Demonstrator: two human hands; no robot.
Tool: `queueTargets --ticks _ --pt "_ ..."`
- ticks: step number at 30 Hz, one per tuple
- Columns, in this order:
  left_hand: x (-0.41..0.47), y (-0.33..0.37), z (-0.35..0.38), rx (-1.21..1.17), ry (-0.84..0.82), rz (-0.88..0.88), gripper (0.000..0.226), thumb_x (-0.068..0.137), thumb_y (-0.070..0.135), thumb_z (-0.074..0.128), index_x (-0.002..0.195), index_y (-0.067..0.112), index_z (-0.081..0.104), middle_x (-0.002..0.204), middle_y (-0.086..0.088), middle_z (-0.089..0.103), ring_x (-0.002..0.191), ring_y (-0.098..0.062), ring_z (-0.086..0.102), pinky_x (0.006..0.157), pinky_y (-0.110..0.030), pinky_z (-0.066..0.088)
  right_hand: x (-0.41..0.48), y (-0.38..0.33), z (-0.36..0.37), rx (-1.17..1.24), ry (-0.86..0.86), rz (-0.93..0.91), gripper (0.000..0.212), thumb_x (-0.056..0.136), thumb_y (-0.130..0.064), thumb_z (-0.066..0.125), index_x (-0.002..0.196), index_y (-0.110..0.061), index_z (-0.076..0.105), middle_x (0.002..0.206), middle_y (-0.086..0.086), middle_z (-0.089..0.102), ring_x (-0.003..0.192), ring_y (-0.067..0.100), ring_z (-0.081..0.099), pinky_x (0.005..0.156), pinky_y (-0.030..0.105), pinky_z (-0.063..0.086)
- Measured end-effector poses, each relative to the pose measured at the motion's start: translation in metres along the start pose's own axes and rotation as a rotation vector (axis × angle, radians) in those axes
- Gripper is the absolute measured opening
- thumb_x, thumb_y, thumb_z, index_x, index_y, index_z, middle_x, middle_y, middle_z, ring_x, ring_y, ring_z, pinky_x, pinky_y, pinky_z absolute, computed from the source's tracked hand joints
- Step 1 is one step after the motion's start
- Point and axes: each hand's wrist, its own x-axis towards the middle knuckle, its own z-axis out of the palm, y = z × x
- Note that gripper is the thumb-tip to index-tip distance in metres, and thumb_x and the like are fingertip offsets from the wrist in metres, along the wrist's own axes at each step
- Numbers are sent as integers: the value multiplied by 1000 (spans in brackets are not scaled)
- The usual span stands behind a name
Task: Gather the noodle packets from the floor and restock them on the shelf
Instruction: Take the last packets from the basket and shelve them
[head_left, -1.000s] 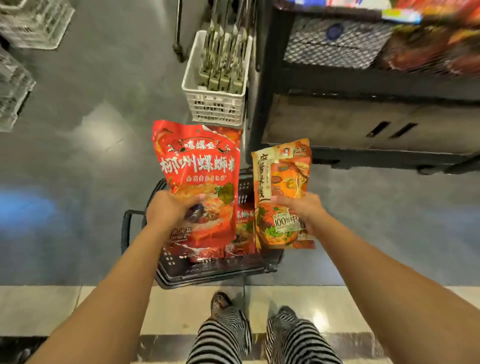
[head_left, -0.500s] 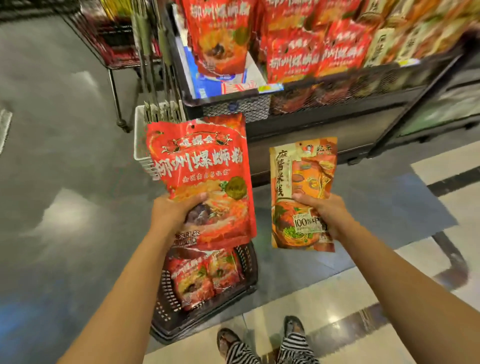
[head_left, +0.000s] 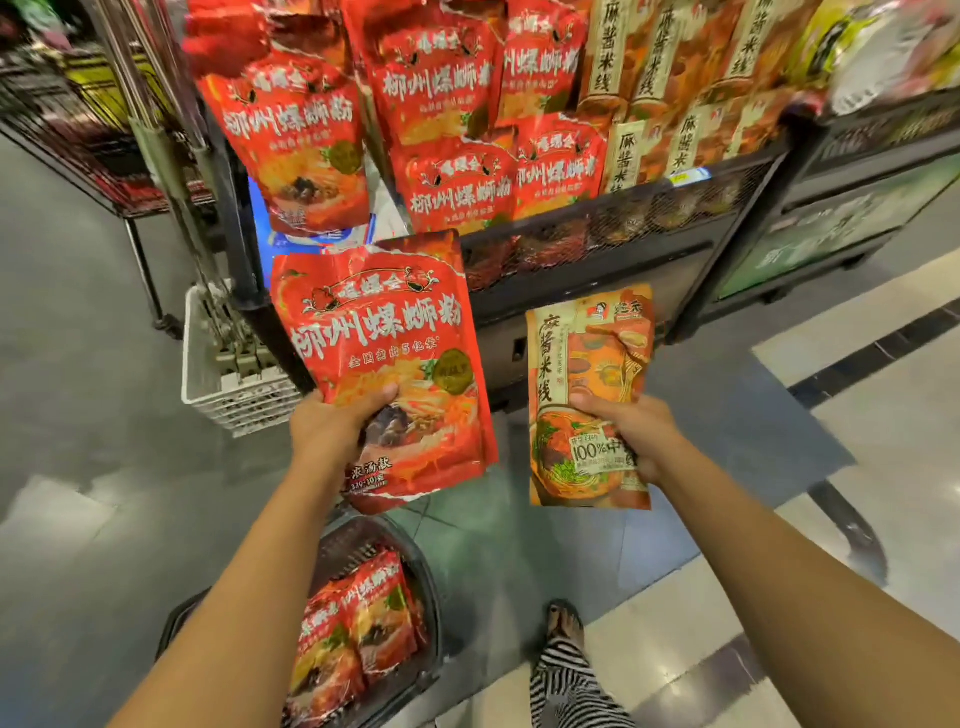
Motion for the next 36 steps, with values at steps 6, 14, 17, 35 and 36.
queueTargets --ticks 6,14,17,35,36 --pt "41 45 56 -55 106 60 44 65 25 92 102 15 71 97 -1 75 88 -19 72 88 -38 56 62 -74 4 -64 -141 -35 26 72 -8 84 95 -9 70 83 10 76 69 25 74 60 34 60" --pt "98 91 59 -58 218 137 40 58 29 95 89 22 69 90 3 75 83 -19 74 85 -44 59 125 -129 34 -43 -250 -20 36 72 -10 84 105 -6 71 96 14 76 86 31 74 77 44 60" --pt "141 111 49 -54 246 184 41 57 31 96 87 24 69 90 3 75 85 -19 74 83 -46 60 152 -145 62 -112 -283 -33 38 71 -14 85 106 -8 71 95 11 76 87 29 74 79 43 59" --pt "417 164 21 -5 128 238 41 66 24 92 101 19 70 96 5 75 84 -7 73 72 -24 58 290 -216 212 -156 -385 -44 39 66 -10 78 104 -6 70 95 13 76 80 26 74 69 33 59" --pt "422 158 21 21 125 228 46 63 30 93 102 19 71 96 5 75 86 -9 73 76 -26 58 295 -216 214 -155 -388 -34 39 65 -10 78 103 -6 70 95 13 76 80 26 74 70 33 59"
